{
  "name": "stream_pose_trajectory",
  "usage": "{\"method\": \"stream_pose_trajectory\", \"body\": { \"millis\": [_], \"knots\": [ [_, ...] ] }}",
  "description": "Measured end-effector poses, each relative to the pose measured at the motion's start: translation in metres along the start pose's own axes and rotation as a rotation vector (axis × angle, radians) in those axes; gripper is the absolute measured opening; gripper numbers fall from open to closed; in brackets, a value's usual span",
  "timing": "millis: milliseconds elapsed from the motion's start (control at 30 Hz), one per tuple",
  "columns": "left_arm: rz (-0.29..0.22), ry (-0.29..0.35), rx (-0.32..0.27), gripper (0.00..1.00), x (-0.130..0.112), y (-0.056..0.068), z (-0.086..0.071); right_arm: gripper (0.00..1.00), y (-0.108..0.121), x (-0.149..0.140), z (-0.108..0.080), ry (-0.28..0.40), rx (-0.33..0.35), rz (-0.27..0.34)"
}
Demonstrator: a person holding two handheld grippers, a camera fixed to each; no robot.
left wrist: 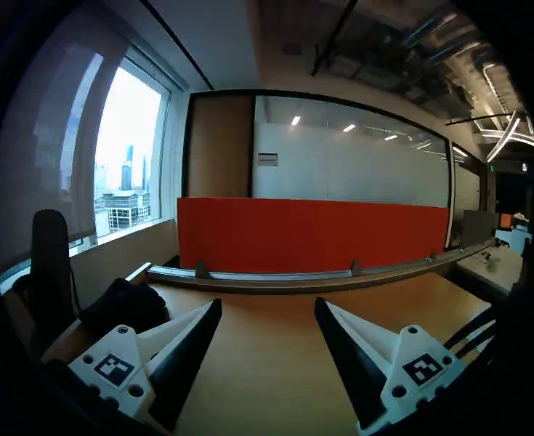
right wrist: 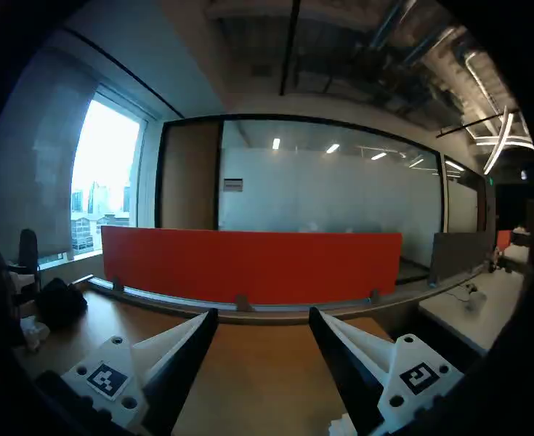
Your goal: Fold towel
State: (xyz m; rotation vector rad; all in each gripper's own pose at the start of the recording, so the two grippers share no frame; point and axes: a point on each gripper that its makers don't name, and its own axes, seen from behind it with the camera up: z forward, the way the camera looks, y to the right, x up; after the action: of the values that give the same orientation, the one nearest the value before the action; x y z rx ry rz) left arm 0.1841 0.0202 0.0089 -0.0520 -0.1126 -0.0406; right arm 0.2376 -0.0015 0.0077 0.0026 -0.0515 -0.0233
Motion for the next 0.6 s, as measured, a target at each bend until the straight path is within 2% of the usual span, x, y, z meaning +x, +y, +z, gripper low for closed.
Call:
{"method": "stream_pose_trajectory", "body": {
  "millis": [400, 600],
  "knots": [
    [-0.013, 0.052, -0.009, 0.95, -0.007, -0.001, 0.004, 0.97, -0.015, -0.014, 0.003, -0.028, -0.001, 0.006],
    [-0.012, 0.085, -0.007, 0.94, -0.031, -0.003, 0.007, 0.97, -0.020, -0.025, 0.001, -0.014, -0.007, 0.001]
  ]
}}
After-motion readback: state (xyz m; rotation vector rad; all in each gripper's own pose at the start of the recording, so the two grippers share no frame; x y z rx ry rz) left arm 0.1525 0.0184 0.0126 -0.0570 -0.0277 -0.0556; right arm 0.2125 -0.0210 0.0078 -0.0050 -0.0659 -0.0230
